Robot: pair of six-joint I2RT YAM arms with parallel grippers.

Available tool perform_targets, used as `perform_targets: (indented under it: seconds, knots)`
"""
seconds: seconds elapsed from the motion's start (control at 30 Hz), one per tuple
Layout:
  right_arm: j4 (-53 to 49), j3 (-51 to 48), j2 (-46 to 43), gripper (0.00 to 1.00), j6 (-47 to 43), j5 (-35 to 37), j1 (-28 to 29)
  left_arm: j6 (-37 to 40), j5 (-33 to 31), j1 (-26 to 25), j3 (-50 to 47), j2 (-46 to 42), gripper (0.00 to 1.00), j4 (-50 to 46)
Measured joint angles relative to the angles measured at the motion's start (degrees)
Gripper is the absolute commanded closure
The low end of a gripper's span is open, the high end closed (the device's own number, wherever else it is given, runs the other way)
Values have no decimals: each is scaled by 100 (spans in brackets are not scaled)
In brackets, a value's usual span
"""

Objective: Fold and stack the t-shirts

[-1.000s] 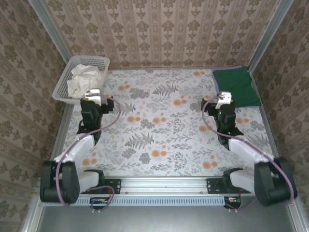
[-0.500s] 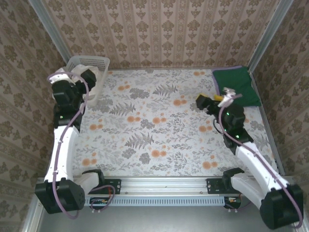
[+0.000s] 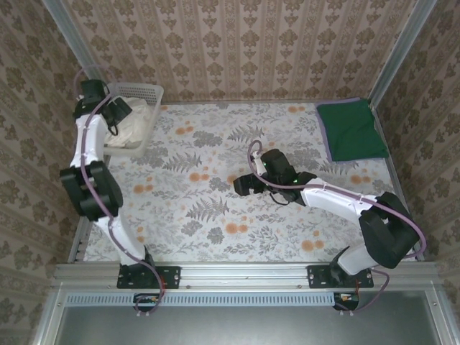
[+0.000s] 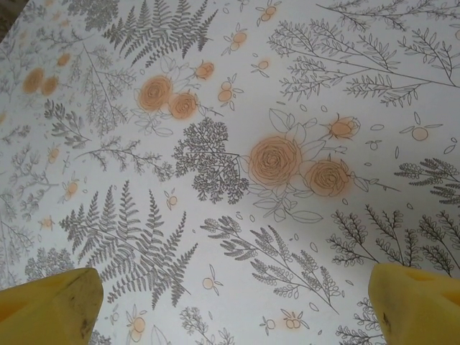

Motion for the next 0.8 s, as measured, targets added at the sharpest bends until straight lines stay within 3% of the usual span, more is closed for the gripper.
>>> perform_targets:
  seconds: [0.27,0.37,0.53,0.63,0.8]
  knots:
    - [470,-170,107,4,-138,15,90,575,551,0,2590,2356,12,-485]
    - [531,-170,177,4,-188,15,170,638,579,7,2914,2702,17,-433]
    - [595,-170,227,4,-284,15,260,503,763,7,3235,3058,38,-343]
    - [660,-168,313,4,-315,15,286,422,863,-4,3440,3303,66,-216]
    - [675,-168,389,4,-341,46,297,271,1019,-9,3482,3482,100,-101]
